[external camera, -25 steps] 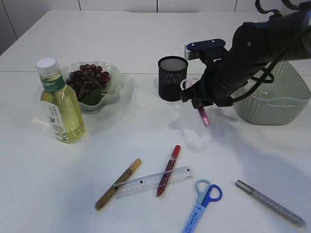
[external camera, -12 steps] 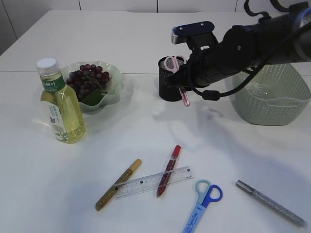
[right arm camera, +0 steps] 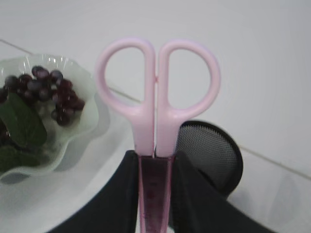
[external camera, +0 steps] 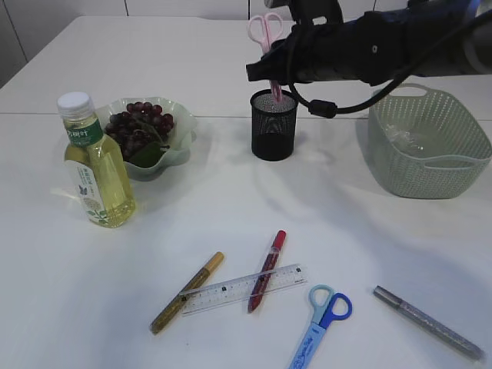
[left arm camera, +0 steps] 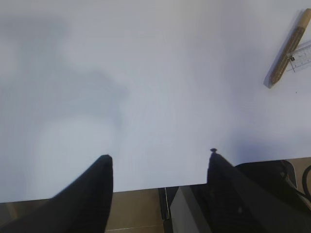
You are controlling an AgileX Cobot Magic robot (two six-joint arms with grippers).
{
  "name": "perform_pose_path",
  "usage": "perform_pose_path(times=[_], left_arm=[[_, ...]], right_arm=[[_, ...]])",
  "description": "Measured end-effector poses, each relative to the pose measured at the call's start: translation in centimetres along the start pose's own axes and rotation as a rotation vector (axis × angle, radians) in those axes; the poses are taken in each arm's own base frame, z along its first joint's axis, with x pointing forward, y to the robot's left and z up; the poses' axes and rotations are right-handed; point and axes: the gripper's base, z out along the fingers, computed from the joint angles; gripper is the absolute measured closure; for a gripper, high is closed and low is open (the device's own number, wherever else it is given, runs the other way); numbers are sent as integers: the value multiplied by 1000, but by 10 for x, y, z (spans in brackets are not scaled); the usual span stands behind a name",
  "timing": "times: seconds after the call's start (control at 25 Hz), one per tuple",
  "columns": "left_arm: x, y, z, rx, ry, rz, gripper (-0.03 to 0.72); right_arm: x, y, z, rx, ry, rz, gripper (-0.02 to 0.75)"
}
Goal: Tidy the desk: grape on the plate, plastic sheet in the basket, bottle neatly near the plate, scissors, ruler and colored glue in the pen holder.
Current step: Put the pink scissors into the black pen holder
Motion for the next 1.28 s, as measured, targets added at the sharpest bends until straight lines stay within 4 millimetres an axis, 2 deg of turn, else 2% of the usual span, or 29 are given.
perform_pose_path(times=[0.2, 0.4, 0.68, 1.04, 1.28], left_arm=[[0, 0, 0, 0, 0, 0, 245], [0, 0, 0, 0, 0, 0, 245], [0, 0, 0, 0, 0, 0, 245], [0, 0, 0, 0, -2, 0, 245], [0, 0, 0, 0, -2, 0, 246]], right_arm=[[-15, -1, 8, 11, -97, -16, 591], [-2, -1, 28, 19, -132, -26, 591], [-2, -10, 37, 53, -227, -24, 591], [7, -26, 58, 89, -227, -34, 591], [20, -29, 72, 95, -204, -15, 591]])
